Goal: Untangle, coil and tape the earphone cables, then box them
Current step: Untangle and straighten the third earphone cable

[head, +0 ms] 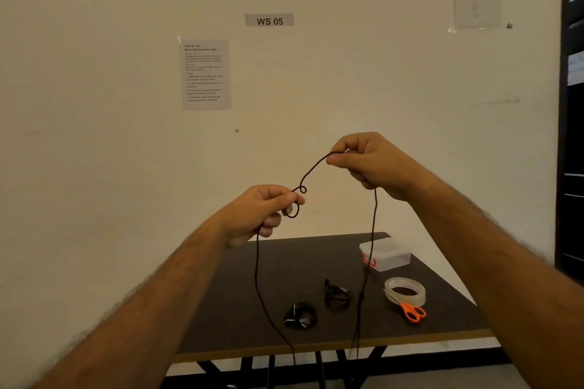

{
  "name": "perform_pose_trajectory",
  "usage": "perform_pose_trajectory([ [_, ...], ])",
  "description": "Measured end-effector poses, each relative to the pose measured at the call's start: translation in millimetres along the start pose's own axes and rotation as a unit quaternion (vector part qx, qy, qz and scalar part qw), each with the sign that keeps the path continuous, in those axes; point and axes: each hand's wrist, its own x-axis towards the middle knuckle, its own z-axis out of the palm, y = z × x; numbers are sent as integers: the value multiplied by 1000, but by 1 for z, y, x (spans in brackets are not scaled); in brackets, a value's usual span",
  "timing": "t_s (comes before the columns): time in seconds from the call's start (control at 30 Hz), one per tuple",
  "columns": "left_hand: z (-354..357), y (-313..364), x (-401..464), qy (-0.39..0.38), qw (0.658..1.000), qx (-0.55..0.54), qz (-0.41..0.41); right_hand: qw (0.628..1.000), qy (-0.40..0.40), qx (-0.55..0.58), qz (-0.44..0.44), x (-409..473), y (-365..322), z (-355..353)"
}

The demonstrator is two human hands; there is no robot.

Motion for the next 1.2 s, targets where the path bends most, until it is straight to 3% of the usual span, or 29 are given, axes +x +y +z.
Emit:
perform_pose_trajectory([
  [0.13, -7, -8, -2, 42, 998, -35, 3, 999, -12, 23, 31, -1, 3, -5],
  [0.3, -6, -11, -5, -25, 999, 26, -3, 996, 58, 34, 63, -2, 11, -14],
  [0.4, 2, -7, -2, 0, 995, 105, -2, 999, -2, -9, 47, -6, 11, -11],
  [0.53, 13, 4, 2, -6, 993, 121, -2, 990, -122, -60, 50, -9, 6, 1],
  [0.77, 17, 5, 2, -35, 997, 65, -7, 986, -132, -103, -10, -10, 8, 20],
  [0.97, 18, 2, 2, -49, 998, -1, -40, 977, -196, -81, -23, -16, 3, 32],
  [1.1, 19, 1, 4, -11, 996, 69, -55, 971, -218, -96, -30, -18, 3, 35],
  [1.2, 23, -1, 6, -24, 980, 179, -82, 971, -233, -30, -47, -18, 3, 38],
])
